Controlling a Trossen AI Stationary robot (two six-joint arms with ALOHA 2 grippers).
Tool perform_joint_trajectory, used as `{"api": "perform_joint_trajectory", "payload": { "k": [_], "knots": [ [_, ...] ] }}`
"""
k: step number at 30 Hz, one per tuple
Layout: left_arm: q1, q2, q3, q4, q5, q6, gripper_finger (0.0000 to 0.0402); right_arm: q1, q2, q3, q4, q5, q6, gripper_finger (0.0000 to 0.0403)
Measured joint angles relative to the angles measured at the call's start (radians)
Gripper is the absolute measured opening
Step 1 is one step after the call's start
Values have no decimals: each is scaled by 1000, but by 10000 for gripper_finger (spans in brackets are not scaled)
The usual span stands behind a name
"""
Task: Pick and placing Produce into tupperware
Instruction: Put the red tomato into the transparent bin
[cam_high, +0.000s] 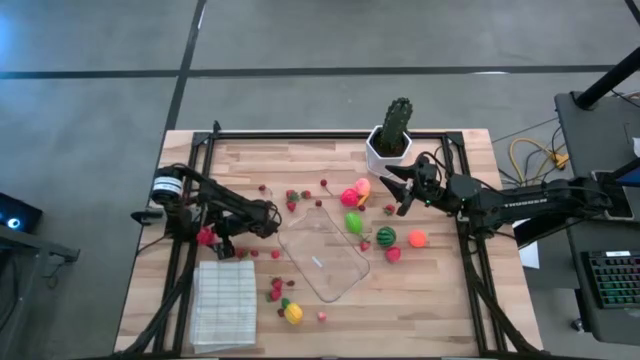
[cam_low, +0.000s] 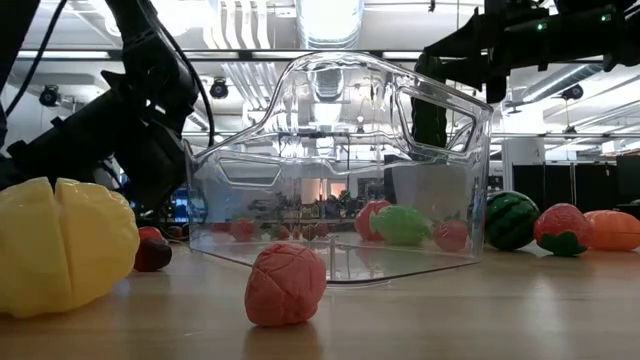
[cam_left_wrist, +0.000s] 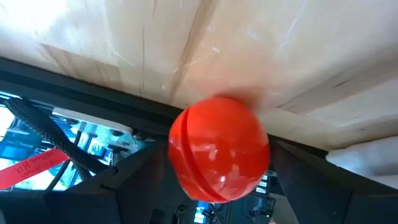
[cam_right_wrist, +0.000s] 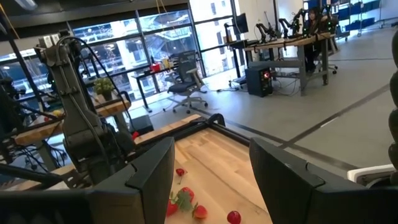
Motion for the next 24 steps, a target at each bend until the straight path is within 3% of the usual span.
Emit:
{"api": "perform_joint_trajectory", "payload": {
  "k": [24],
  "knots": [
    [0, 0, -8, 23, -13, 1, 281, 0, 0, 0, 0, 8, -31, 201]
  ]
}}
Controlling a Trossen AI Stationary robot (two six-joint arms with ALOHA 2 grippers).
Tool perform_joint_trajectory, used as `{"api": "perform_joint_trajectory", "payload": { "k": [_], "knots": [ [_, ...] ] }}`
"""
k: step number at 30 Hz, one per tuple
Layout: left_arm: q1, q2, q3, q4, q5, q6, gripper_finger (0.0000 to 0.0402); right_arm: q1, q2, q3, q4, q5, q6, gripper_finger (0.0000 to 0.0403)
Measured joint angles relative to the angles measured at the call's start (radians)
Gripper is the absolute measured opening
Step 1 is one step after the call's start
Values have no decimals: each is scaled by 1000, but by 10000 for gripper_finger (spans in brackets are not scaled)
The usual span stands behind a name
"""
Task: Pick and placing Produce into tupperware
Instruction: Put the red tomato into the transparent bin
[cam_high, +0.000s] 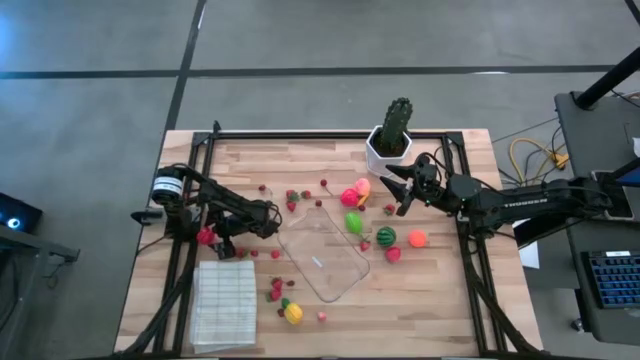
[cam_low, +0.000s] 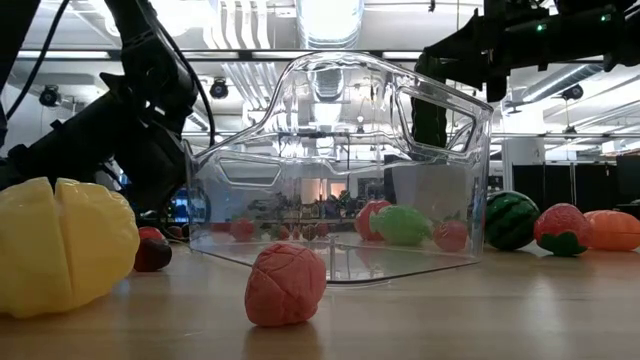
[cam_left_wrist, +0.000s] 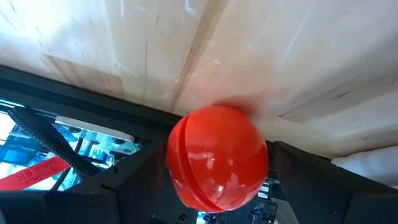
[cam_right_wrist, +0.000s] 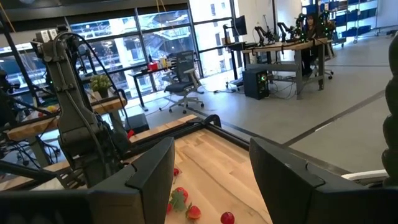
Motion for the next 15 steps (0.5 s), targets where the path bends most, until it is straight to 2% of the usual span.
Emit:
{"api": "perform_joint_trajectory", "payload": {
  "k": [6, 15],
  "knots": [
    [0, 0, -9, -7, -2, -1, 276, 0, 0, 0, 0, 0, 0, 201],
    [0, 0, -13, -6, -5, -2, 225, 0, 0, 0, 0, 0, 1, 201]
  ]
}}
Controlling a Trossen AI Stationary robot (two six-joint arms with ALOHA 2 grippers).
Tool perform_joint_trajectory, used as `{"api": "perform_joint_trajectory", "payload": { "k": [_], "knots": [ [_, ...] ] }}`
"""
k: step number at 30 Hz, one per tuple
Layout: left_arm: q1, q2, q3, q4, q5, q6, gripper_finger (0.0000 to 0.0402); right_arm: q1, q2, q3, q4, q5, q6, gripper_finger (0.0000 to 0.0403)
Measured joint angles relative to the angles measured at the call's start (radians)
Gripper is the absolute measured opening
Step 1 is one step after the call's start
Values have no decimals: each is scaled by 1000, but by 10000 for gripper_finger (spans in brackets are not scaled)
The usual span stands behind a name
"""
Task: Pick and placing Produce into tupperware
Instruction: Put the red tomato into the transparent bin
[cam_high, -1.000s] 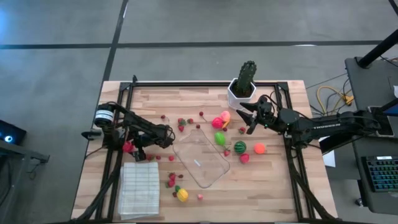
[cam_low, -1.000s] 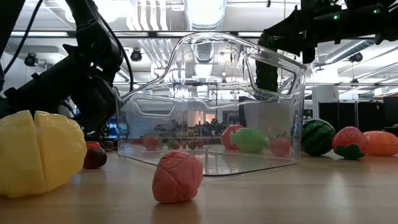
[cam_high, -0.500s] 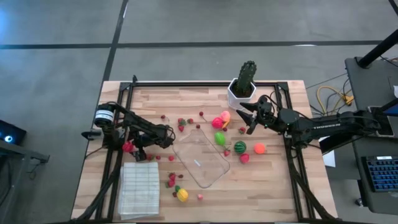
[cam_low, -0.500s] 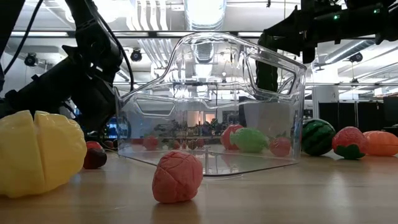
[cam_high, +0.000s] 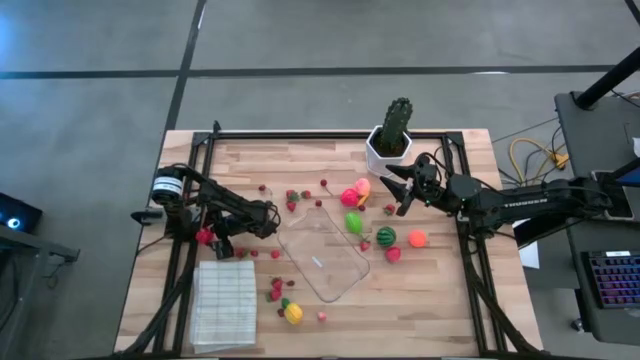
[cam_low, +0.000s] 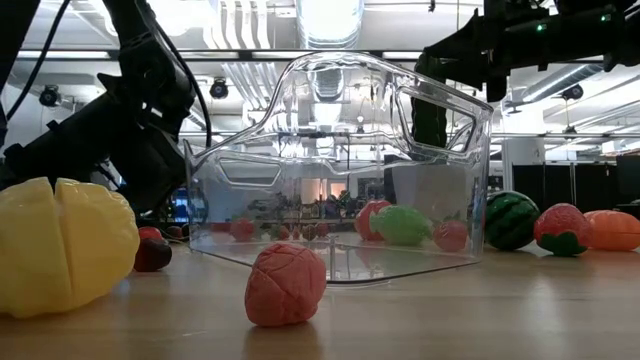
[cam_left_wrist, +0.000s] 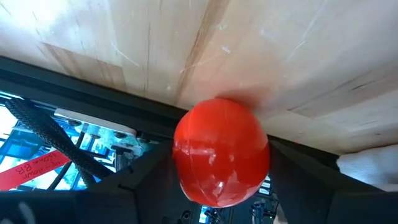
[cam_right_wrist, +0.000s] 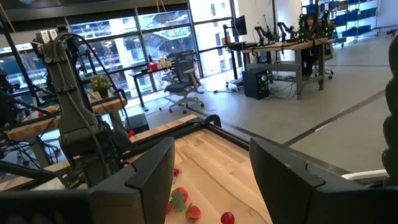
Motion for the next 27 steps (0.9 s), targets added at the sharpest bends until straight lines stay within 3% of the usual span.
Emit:
{"api": "perform_joint_trajectory", "payload": {
  "k": [6, 12, 22, 27],
  "knots": [
    [0, -1, 24, -4, -6, 10, 221, 0, 0, 0, 0, 0, 0, 201],
    [6, -55, 114, -29, -105, 26, 220, 0, 0, 0, 0, 0, 3, 201],
    [135, -297, 346, -166, -275, -27, 219, 0, 0, 0, 1, 0, 3, 201],
    [164, -470, 432, -21, -282, 19, 219, 0, 0, 0, 1, 0, 7, 201]
  ]
}}
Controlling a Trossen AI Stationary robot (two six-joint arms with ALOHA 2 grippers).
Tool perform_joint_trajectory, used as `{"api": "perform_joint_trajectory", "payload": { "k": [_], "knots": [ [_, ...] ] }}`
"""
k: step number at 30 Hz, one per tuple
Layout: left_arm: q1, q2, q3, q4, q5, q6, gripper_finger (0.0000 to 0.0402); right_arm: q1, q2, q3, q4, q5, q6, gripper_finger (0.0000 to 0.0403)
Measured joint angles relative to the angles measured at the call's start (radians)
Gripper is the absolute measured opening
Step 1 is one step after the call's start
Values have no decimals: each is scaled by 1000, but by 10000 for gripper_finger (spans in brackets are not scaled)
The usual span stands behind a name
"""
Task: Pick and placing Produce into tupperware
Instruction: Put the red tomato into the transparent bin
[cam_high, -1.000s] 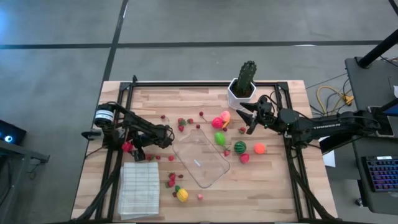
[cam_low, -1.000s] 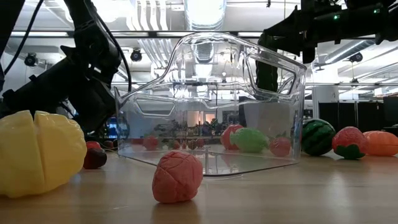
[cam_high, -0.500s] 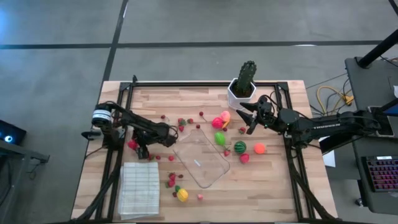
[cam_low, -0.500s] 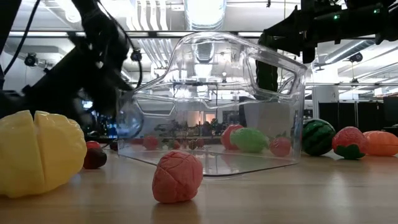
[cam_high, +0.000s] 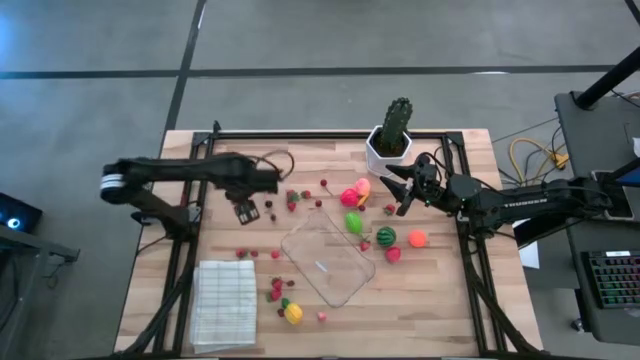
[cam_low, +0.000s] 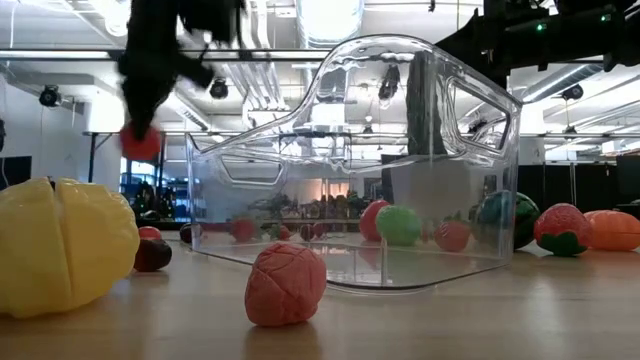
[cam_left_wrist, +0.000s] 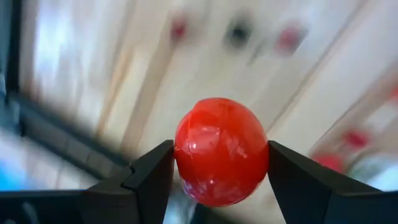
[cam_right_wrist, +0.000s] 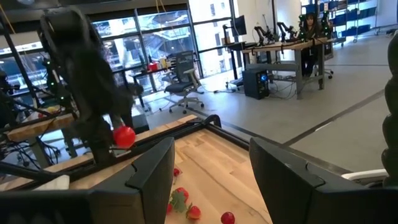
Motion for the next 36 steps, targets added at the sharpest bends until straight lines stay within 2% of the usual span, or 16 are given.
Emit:
{"api": "perform_joint_trajectory", "payload": {
  "k": [3, 8, 10, 12, 15, 21, 26, 29, 36],
  "knots": [
    [0, -113, 9, 203, 69, 103, 219, 0, 0, 0, 0, 0, 3, 201],
    [-1, -268, -38, 600, 400, 163, 219, 0, 0, 0, 0, 0, 3, 201],
    [-3, -300, -67, 712, 437, 156, 219, 0, 0, 0, 0, 0, 3, 201],
    [-4, -306, -88, 751, 448, 137, 219, 0, 0, 0, 0, 0, 3, 201],
    [-5, -273, -127, 733, 476, 136, 219, 0, 0, 0, 0, 0, 3, 201],
    [-59, -113, -154, 740, 614, 113, 219, 0, 0, 0, 0, -1, 3, 201],
    [-70, -20, -144, 851, 744, 114, 219, 0, 0, 0, 0, -10, 8, 201],
    [-69, 12, -144, 878, 772, 100, 219, 0, 0, 0, 0, -11, 42, 201],
    [-104, 83, -144, 988, 793, -92, 235, 1, 0, 0, -25, -35, 56, 201]
  ]
}}
